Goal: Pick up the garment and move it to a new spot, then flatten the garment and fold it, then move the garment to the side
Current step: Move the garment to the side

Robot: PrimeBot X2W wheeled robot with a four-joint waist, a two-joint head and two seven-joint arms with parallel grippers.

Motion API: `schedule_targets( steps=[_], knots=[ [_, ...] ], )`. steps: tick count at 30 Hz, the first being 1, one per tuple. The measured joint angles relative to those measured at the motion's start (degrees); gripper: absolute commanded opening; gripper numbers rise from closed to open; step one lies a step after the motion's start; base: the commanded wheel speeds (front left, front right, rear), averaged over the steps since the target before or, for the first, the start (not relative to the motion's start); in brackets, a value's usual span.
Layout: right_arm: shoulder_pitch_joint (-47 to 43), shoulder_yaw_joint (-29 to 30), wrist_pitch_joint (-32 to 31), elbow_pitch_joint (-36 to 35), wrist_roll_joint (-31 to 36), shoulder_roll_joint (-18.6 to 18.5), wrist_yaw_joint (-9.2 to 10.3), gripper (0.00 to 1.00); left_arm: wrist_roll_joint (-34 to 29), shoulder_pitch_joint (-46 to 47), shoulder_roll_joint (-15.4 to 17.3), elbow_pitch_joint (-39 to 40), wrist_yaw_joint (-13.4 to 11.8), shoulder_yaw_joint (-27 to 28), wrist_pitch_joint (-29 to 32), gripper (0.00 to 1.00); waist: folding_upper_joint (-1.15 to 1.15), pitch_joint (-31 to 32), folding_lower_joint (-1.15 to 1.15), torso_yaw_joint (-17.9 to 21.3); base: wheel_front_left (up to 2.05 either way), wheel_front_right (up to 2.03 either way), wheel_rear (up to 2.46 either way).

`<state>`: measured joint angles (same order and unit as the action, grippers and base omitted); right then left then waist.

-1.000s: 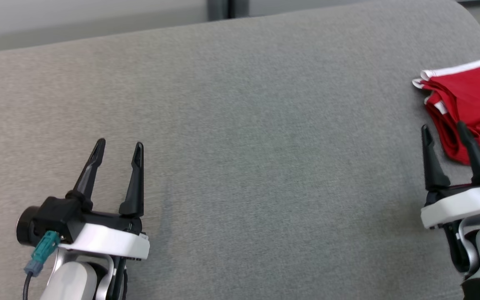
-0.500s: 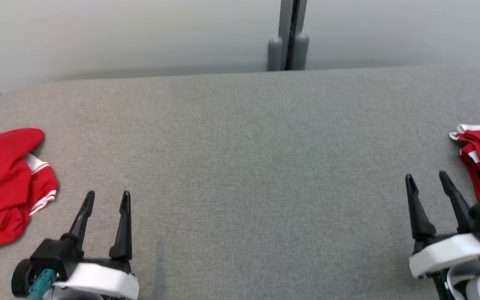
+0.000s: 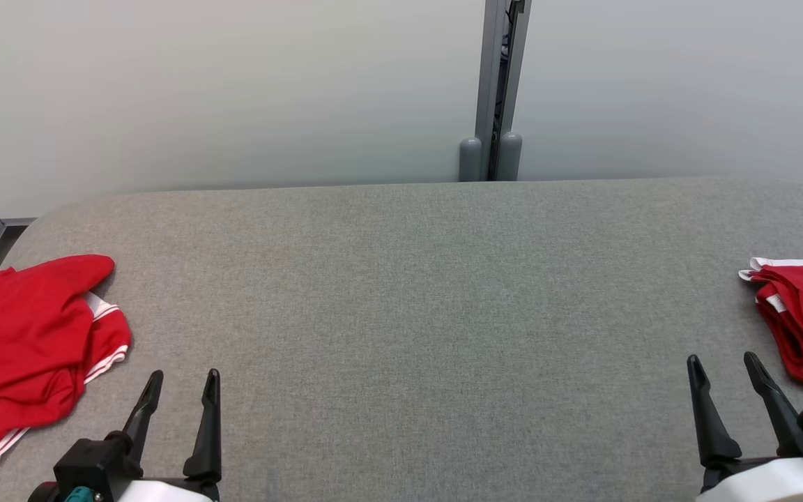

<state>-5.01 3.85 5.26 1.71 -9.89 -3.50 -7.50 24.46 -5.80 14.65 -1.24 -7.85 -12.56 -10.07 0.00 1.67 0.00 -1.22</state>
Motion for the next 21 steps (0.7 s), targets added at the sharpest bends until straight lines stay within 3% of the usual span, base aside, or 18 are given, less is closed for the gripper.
schedule_targets(
  steps=[11, 21],
  knots=[
    [-3.88, 1.45, -1.79, -6.26, 0.13, 0.53, 0.00, 1.00, 0.25, -1.06, 0.60, 0.04, -0.13, -0.40, 0.44, 1.00, 0.00, 0.49, 0.00, 0.10, 0.00, 0.00, 0.00],
    [-4.69, 1.93, -2.31, -7.38, -0.42, 0.59, 0.00, 1.00, 0.25, -1.06, 1.13, 0.04, -0.38, -0.44, 0.38, 1.00, 0.00, 0.15, 0.00, -0.05, 0.00, 0.00, 0.00]
  ],
)
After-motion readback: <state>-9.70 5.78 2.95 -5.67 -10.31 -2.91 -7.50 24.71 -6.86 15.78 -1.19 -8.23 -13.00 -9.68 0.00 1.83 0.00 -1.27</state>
